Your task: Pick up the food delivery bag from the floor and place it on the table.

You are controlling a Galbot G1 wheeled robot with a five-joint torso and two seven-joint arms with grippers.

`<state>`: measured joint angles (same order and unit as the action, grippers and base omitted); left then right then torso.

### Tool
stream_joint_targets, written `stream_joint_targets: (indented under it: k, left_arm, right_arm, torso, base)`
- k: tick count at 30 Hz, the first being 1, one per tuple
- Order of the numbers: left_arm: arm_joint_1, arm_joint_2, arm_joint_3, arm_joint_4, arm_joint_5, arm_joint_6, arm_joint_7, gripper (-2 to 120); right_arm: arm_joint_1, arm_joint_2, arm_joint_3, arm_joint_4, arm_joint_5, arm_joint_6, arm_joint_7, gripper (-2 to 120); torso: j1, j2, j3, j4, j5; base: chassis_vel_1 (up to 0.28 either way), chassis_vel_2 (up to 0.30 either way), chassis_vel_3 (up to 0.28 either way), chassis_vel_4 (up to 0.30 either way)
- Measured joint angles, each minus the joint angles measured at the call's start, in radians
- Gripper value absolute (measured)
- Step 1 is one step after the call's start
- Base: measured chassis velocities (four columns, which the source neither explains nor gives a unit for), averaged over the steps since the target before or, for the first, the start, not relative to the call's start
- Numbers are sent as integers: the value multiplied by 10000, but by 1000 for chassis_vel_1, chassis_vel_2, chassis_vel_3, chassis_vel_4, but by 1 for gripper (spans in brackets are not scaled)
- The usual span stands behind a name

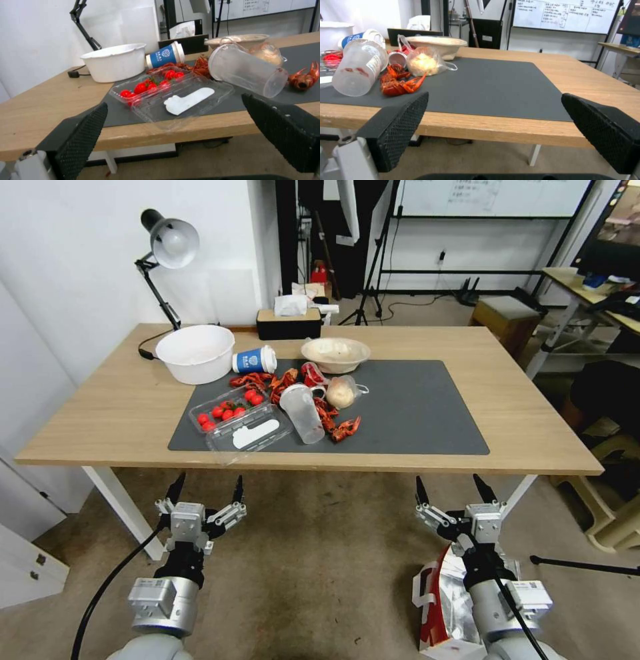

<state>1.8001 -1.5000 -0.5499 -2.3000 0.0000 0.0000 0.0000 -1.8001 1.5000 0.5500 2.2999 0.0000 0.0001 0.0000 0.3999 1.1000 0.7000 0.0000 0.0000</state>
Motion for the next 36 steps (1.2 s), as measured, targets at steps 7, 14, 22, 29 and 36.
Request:
stream_joint_targets:
  k: [7, 14, 22, 29, 36]
  left_arm:
    - [0, 0, -1, 0, 0, 0, 0, 100]
    - [-1, 0, 0, 0, 0, 0, 0, 100]
    - [-1, 0, 0, 0, 0, 0, 0, 100]
    - [-358, -232, 76, -203, -496, 554, -21, 100]
    - [-1238, -854, 248, -777, -1828, 1852, -51, 100]
  right_arm:
    - [0, 0, 0, 0, 0, 0, 0, 100]
    - [0, 0, 0, 0, 0, 0, 0, 100]
    - [0, 0, 0, 0, 0, 0, 0, 100]
    - [51, 0, 122, 116, 132, -225, 0, 100]
    - [563, -33, 1424, 1441, 1293, -2312, 48, 100]
  torso:
    - [0, -1, 0, 0, 0]
    - [0, 0, 0, 0, 0]
    - [0, 0, 0, 0, 0]
    - [-1, 0, 0, 2, 1]
    - [1, -1, 1, 0, 1]
  base:
    - [0, 0, 0, 0]
    - [0, 0, 0, 0]
    - [0, 0, 0, 0]
    - [0, 0, 0, 0]
    - [0, 0, 0, 0]
